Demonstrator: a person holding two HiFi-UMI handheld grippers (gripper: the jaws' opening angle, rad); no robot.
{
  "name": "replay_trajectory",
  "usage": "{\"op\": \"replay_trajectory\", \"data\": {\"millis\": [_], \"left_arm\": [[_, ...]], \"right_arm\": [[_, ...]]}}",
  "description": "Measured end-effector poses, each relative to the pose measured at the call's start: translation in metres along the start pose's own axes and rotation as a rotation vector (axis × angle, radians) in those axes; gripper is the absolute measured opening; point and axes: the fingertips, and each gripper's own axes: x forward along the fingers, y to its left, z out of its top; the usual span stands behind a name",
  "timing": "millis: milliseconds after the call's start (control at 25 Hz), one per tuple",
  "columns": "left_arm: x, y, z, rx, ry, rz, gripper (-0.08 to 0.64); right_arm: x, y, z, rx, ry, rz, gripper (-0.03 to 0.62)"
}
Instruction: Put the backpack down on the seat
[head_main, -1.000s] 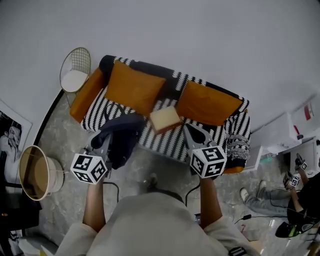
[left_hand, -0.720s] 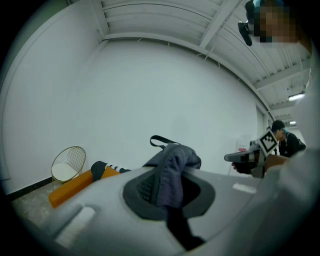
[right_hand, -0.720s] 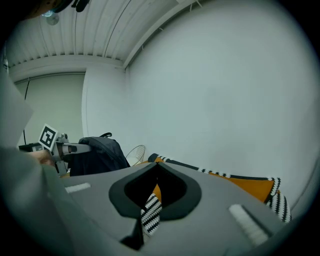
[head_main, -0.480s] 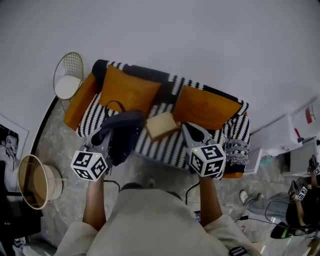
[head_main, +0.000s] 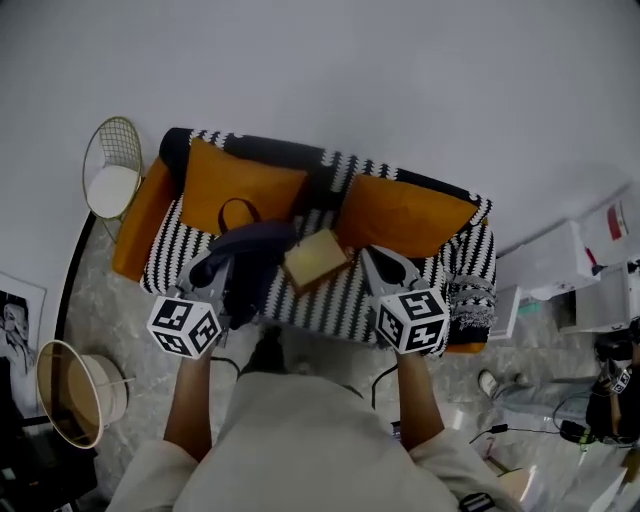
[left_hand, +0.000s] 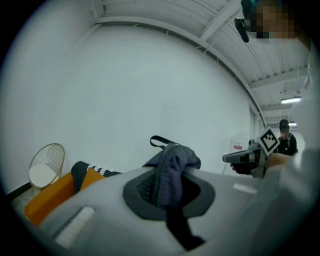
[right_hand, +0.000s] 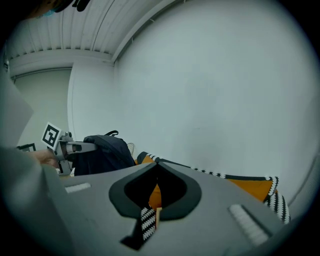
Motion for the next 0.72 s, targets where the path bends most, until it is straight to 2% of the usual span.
{"op": "replay_trajectory", "data": {"millis": [480, 720], "left_arm": [[0.144, 0.056, -0.005, -0.005, 0.096, -0.179, 0.009], [0.216, 0.077, -0.009, -0.023, 0.136, -0.236, 0.009]], "right_arm": [[0.088, -0.04, 0.018, 0.058, 0.029, -0.115, 0.006], [0.115, -0.063, 0.022, 0.092, 0.045, -0.181, 0.005]]}}
